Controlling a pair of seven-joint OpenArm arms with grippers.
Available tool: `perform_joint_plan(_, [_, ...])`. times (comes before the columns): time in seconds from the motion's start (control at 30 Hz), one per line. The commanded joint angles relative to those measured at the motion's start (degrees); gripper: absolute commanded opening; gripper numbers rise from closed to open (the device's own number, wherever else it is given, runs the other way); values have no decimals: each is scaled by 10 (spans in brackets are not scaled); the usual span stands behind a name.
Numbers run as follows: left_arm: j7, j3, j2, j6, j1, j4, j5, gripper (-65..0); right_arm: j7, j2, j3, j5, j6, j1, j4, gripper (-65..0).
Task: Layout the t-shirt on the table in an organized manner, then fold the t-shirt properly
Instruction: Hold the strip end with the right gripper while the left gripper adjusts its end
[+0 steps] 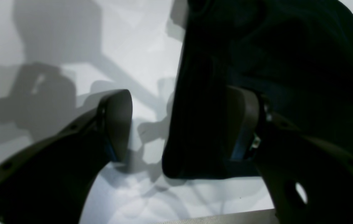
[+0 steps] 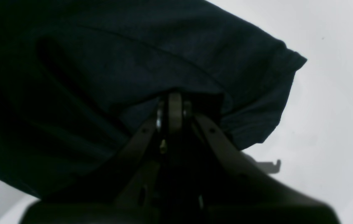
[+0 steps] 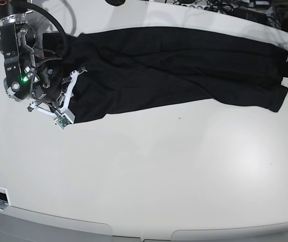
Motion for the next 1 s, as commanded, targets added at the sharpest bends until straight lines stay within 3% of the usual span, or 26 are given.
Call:
perform_joint_plan(0.0, [0,-4,-16,0,-8,6,-8,-201,7,5,3,6,0,9,8,-650])
perform_joint_plan(0.37, [6,87,-13,-5,-47,6,-26,-201,7,5,3,6,0,9,8,-650])
perform_joint_plan(0.57, [24,93,17,-5,-55,6,-48,-217,7,5,3,6,0,9,8,-650])
perform_joint_plan(0.63, [24,93,23,-5,-55,6,-47,-297,7,5,3,6,0,9,8,-650])
perform_joint_plan(0.77, [23,93,25,-5,-55,6,-47,-628,7,5,3,6,0,9,8,-650])
perform_joint_plan(0.97, [21,93,24,-5,-57,9,-56,-650,7,5,3,6,0,9,8,-650])
